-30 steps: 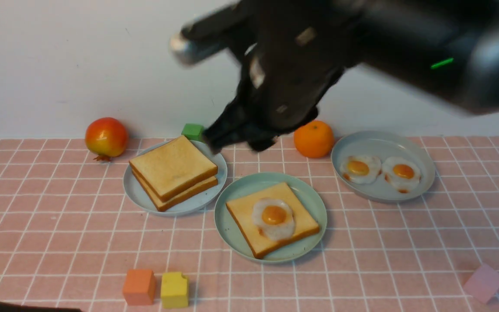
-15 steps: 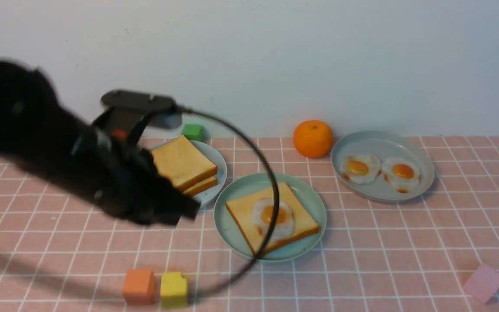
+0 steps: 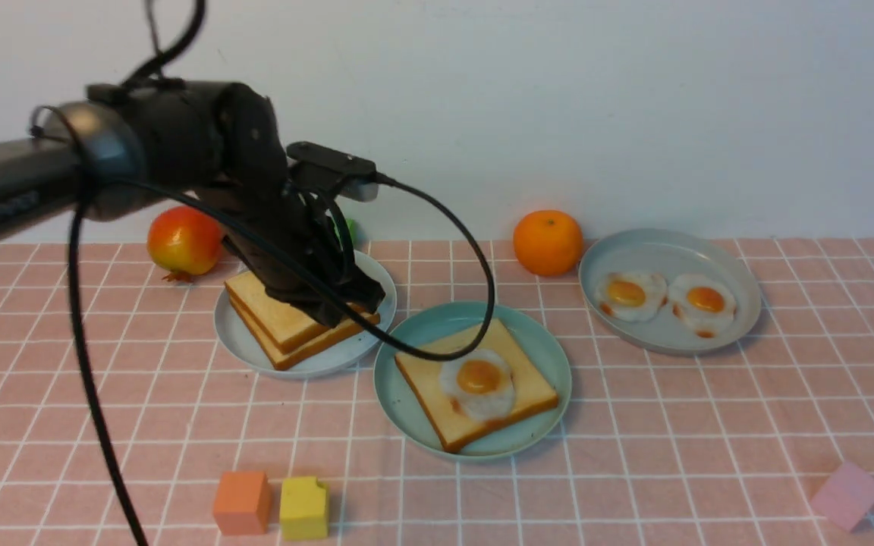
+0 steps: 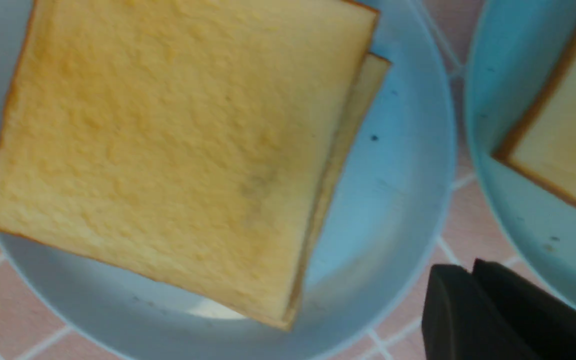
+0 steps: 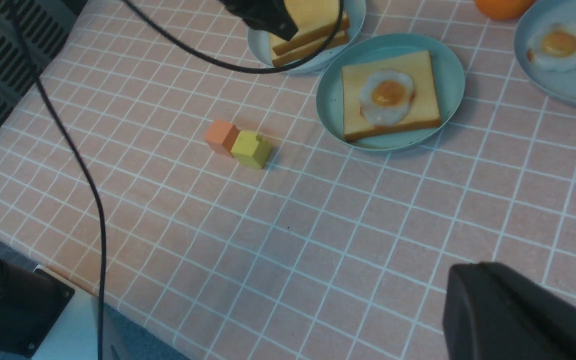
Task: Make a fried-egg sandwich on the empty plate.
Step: Use the left arm to grab a slice of bread, then use the left arm to place a slice of bread on the fried egg in the middle
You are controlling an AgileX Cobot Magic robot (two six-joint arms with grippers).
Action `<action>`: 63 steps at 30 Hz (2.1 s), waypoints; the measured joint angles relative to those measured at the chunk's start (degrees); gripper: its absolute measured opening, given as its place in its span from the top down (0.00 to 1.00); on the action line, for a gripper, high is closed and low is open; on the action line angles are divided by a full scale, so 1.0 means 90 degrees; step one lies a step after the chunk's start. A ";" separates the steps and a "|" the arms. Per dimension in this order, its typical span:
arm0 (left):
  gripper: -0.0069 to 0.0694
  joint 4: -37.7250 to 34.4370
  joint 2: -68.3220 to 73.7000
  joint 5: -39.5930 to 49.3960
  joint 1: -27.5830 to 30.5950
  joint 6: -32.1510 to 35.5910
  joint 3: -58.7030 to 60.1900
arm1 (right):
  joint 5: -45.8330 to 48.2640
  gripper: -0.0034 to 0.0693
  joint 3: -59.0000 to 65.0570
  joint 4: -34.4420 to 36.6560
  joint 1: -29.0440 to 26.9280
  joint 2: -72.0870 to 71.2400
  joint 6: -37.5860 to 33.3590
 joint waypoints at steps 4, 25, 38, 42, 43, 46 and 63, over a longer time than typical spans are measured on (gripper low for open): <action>0.61 0.0649 0.0187 -0.0386 0.0000 0.0000 -0.0061 | 0.0006 0.94 0.0004 0.0025 0.0000 0.0000 -0.0043; 0.48 0.1338 0.0982 -0.1036 -0.0006 0.0020 -0.0166 | -0.0007 0.94 0.0004 -0.0146 0.0000 0.0000 0.0031; 0.75 0.1449 0.0982 -0.1051 -0.0006 0.0020 -0.0182 | -0.0007 0.94 0.0004 -0.0151 0.0000 0.0000 0.0052; 0.84 0.1462 0.0968 -0.1054 -0.0006 0.0022 -0.0188 | -0.0007 0.94 0.0004 -0.0151 0.0000 0.0000 0.0052; 0.84 0.1462 0.0953 -0.1025 -0.0006 0.0027 -0.0202 | -0.0007 0.93 0.0004 -0.0151 0.0000 0.0000 0.0052; 0.84 0.1461 0.0790 -0.0857 -0.0006 0.0067 -0.0253 | -0.0007 0.93 0.0004 -0.0151 0.0000 0.0000 0.0058; 0.84 0.0717 -0.0320 -0.0013 -0.2055 0.0169 -0.0307 | 0.0169 0.92 0.0004 -0.0168 0.0000 0.0000 0.0052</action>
